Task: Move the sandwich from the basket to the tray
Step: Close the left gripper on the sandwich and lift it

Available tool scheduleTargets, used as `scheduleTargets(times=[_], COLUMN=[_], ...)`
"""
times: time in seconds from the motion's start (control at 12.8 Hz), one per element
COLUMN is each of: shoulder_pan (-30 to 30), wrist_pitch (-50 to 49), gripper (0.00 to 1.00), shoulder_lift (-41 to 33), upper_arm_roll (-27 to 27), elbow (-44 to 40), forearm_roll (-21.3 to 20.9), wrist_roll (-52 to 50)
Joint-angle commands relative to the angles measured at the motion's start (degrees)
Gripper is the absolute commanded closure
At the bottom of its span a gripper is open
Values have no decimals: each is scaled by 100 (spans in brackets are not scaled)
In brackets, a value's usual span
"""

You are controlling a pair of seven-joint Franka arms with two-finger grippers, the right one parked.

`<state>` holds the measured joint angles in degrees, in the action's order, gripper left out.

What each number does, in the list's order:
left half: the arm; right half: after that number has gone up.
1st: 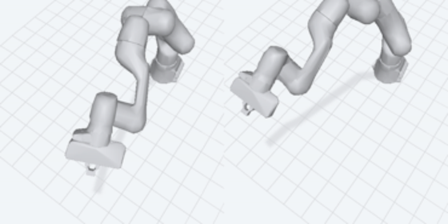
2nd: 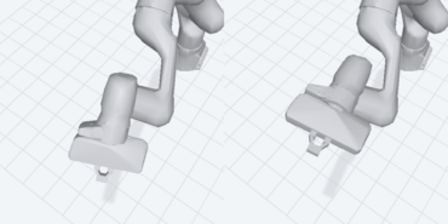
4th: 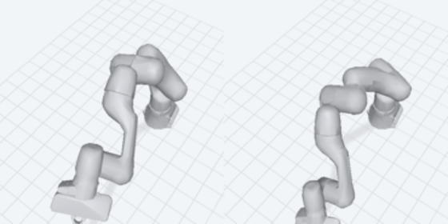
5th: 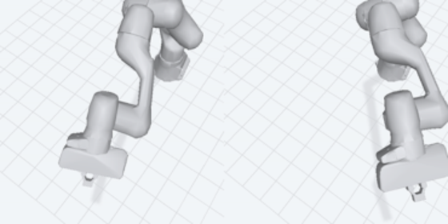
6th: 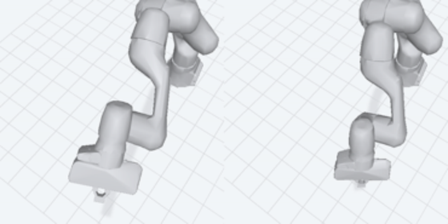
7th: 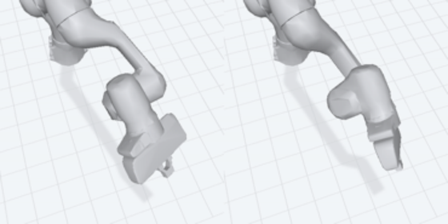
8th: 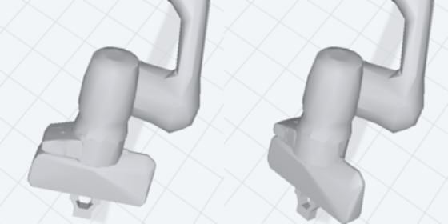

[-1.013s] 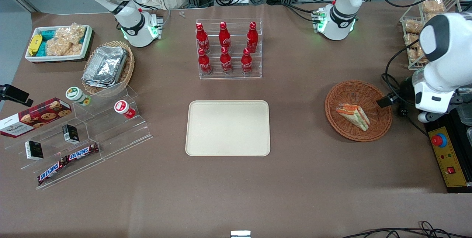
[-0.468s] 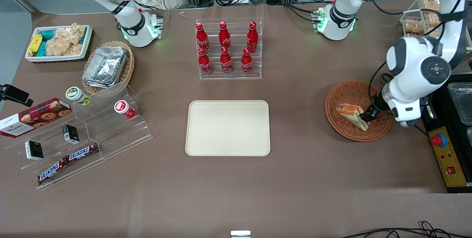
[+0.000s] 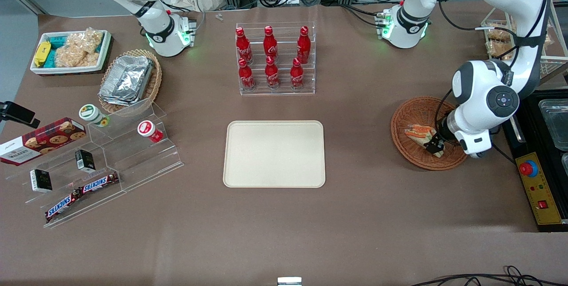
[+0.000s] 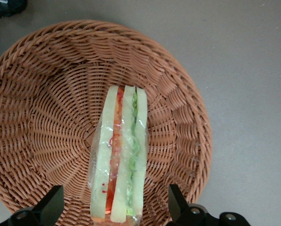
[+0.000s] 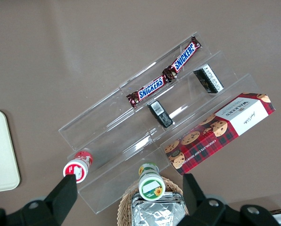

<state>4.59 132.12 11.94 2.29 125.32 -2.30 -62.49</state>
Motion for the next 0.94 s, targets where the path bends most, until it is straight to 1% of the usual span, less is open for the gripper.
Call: scheduleTargets(times=[0.0, 0.31, 0.39, 0.47, 0.55, 0.7, 0.86], shoulder_pan=[16, 68, 68, 68, 68, 77, 77], wrist_pitch=[130, 445, 472, 472, 472, 472, 324], gripper=[0, 1, 15, 66, 99, 100, 100], shoulder_lift=[-7, 186, 212, 213, 195, 151, -68], upper_arm_roll=[8, -1, -1, -1, 8, 8, -1], elbow=[167, 352, 370, 361, 353, 309, 195], forearm_roll=[-104, -104, -104, -104, -104, -104, -104], wrist_roll=[-219, -518, -535, -597, -693, -843, -756])
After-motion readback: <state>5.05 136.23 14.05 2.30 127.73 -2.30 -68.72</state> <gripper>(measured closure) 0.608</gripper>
